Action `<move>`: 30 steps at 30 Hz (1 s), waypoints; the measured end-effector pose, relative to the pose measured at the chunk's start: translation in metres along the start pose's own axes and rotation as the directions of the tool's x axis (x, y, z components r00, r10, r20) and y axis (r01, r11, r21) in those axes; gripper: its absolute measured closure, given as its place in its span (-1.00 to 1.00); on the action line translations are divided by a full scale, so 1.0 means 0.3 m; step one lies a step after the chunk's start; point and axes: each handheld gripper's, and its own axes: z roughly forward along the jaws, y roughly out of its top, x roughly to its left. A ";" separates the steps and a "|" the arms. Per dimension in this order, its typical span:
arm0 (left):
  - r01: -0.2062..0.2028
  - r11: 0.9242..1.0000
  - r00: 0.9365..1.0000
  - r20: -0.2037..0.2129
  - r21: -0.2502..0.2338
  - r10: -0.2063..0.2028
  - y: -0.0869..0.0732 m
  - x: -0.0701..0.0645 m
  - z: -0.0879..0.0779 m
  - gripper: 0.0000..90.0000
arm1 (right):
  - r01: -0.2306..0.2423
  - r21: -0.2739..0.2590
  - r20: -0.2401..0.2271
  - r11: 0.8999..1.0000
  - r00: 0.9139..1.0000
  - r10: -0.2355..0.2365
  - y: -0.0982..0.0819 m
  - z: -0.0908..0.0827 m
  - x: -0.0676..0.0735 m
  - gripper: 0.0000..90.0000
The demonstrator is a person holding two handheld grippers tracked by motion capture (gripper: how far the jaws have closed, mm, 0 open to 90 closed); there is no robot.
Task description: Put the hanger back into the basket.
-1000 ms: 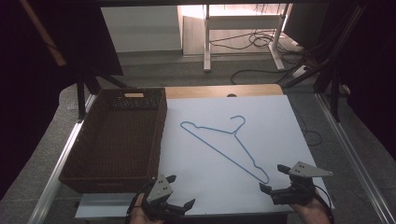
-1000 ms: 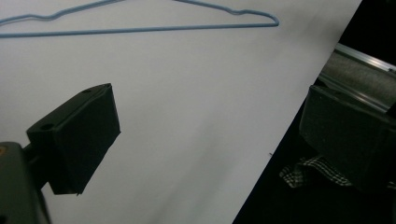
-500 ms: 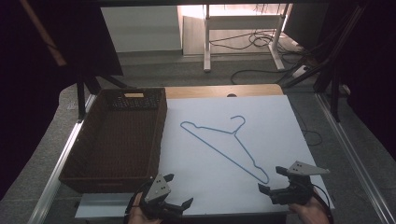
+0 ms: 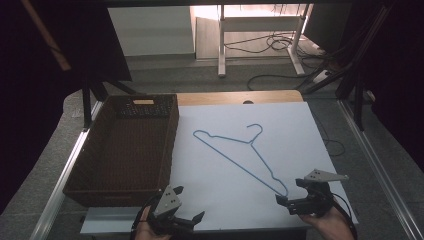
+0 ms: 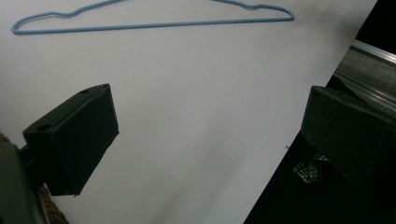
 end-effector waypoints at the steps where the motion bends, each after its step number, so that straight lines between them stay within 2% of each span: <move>1: 0.002 1.000 1.000 0.001 0.000 -0.002 0.000 0.000 -0.001 -0.91 | 0.000 0.000 0.000 1.000 1.000 0.000 0.000 0.000 0.000 -1.00; 8: -0.026 0.999 1.000 -0.009 0.020 0.026 -0.001 -0.015 0.001 -0.91 | 0.000 0.057 0.005 0.998 1.000 0.000 0.060 0.008 0.008 -0.78; 9: -0.026 0.999 1.000 -0.011 0.019 0.026 -0.002 -0.014 -0.002 -0.91 | 0.014 0.079 0.014 0.997 1.000 -0.015 0.078 0.011 0.005 -0.70; 11: -0.019 1.000 1.000 -0.013 0.016 0.019 -0.004 -0.012 -0.005 -0.91 | 0.015 0.086 0.015 0.996 1.000 -0.016 0.085 0.013 0.004 -0.67; 13: -0.015 1.000 1.000 -0.013 0.017 0.015 -0.007 -0.007 -0.008 -0.91 | 0.015 0.111 0.011 0.994 1.000 -0.016 0.120 0.025 -0.010 -0.58; 19: -0.013 0.999 1.000 -0.003 0.029 0.014 -0.010 -0.011 0.001 -0.91 | 0.011 0.144 0.017 0.989 1.000 -0.013 0.162 0.062 -0.033 -0.55; 20: -0.018 0.999 1.000 -0.002 0.032 0.018 -0.010 -0.012 0.003 -0.91 | 0.018 0.169 0.025 0.985 0.999 -0.022 0.177 0.083 -0.041 -0.52; 23: -0.027 0.999 1.000 -0.004 0.036 0.027 -0.010 -0.014 0.005 -0.91 | 0.023 0.192 0.032 0.981 0.999 -0.030 0.195 0.102 -0.045 -0.47; 25: -0.023 0.999 1.000 -0.005 0.033 0.023 -0.011 -0.010 0.003 -0.91 | 0.036 0.214 0.039 0.976 0.998 -0.045 0.213 0.122 -0.048 -0.41; 27: -0.020 0.999 1.000 -0.006 0.030 0.020 -0.011 -0.007 0.001 -0.91 | 0.049 0.252 0.043 0.966 0.997 -0.062 0.242 0.153 -0.056 -0.35; 28: -0.018 0.999 1.000 -0.007 0.028 0.018 -0.011 -0.006 -0.001 -0.91 | 0.049 0.252 0.043 0.966 0.997 -0.062 0.242 0.153 -0.056 -0.35; 30: -0.014 1.000 1.000 -0.007 0.026 0.014 -0.012 -0.003 -0.002 -0.90 | 0.056 0.274 0.047 0.960 0.996 -0.072 0.259 0.174 -0.062 -0.33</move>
